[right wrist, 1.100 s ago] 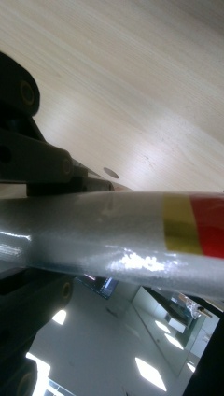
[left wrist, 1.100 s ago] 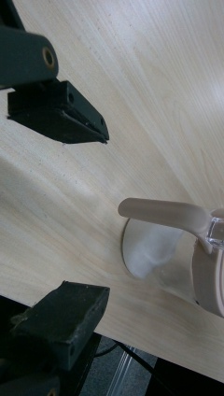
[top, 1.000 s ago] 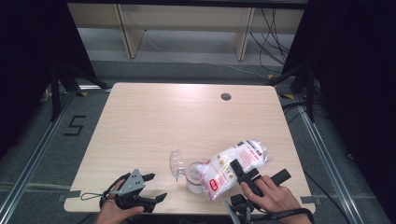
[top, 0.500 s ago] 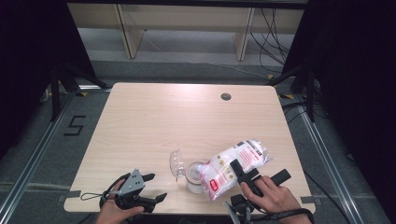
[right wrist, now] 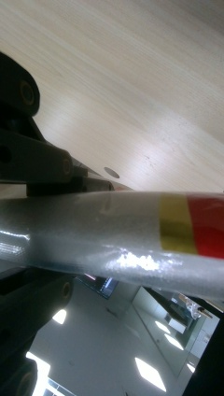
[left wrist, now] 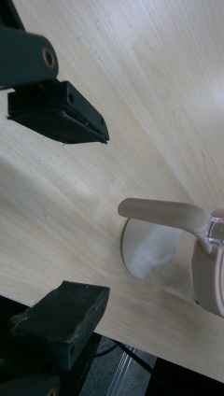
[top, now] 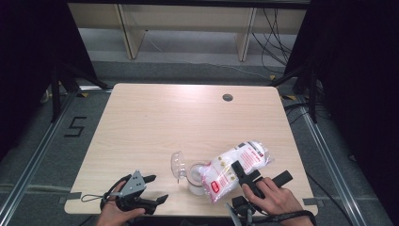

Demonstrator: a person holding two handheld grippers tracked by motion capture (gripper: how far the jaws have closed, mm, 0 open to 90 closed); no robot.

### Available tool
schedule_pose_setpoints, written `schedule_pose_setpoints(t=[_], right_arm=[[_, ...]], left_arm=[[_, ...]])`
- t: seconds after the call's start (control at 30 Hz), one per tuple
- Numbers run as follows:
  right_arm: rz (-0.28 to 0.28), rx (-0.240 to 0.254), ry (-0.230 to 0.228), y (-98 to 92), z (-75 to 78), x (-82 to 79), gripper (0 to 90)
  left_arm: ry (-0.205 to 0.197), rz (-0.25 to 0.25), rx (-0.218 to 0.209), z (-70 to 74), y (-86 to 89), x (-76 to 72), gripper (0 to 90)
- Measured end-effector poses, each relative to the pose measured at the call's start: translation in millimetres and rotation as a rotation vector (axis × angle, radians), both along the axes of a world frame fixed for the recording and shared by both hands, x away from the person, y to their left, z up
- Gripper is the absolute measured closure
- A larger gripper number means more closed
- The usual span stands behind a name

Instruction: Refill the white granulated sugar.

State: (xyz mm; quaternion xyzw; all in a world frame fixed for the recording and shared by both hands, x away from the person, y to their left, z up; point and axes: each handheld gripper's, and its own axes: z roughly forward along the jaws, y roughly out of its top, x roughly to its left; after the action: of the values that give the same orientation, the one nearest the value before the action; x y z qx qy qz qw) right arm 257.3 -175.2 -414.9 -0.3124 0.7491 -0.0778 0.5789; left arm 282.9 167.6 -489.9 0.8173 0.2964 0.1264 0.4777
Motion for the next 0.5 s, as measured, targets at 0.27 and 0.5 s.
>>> schedule_pose_setpoints(t=[0.27,0.5], right_arm=[[-0.003,-0.002,-0.001,0.5,0.1,-0.1,73.5],[-0.004,0.002,0.003,3.0,0.3,-0.3,73.5]], left_arm=[[-0.003,-0.006,0.008,0.1,0.4,0.4,20.7],[0.001,-0.006,0.013,0.4,1.0,0.3,20.7]])
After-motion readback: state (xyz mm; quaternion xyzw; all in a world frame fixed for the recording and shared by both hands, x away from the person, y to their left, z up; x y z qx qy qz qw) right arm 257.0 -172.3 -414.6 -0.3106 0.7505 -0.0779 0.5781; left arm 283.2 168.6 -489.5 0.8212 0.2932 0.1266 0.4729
